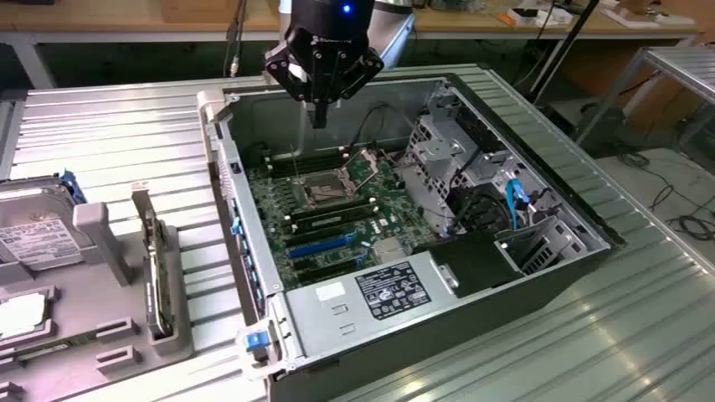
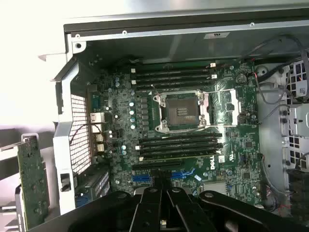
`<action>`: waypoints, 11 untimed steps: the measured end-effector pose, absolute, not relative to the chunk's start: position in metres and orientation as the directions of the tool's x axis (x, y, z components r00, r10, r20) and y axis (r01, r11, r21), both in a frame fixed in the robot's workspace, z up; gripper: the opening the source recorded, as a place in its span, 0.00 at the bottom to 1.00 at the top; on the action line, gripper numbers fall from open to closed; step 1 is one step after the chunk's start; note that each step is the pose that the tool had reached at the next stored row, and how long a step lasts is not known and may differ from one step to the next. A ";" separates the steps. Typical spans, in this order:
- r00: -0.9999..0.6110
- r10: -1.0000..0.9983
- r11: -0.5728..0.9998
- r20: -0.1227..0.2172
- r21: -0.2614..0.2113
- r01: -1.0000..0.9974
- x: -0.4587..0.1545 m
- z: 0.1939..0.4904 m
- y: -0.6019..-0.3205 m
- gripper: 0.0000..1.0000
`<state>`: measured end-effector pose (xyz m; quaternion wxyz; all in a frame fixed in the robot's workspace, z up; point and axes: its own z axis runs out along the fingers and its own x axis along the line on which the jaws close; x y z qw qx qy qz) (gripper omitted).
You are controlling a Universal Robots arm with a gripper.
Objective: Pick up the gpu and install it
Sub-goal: 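Reach for the gpu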
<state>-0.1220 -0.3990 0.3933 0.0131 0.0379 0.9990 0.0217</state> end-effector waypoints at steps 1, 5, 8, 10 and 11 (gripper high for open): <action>-0.997 0.076 0.996 -0.024 0.044 0.075 -0.122 0.393 -0.399 0.11; -0.997 0.076 0.996 -0.024 0.044 0.075 -0.122 0.393 -0.399 0.11; -0.997 0.076 0.996 -0.025 0.044 0.075 -0.124 0.393 -0.399 0.11; -0.997 0.076 0.996 -0.024 0.044 0.075 -0.124 0.393 -0.399 0.11; -0.997 0.076 0.996 -0.024 0.044 0.075 -0.124 0.393 -0.399 0.11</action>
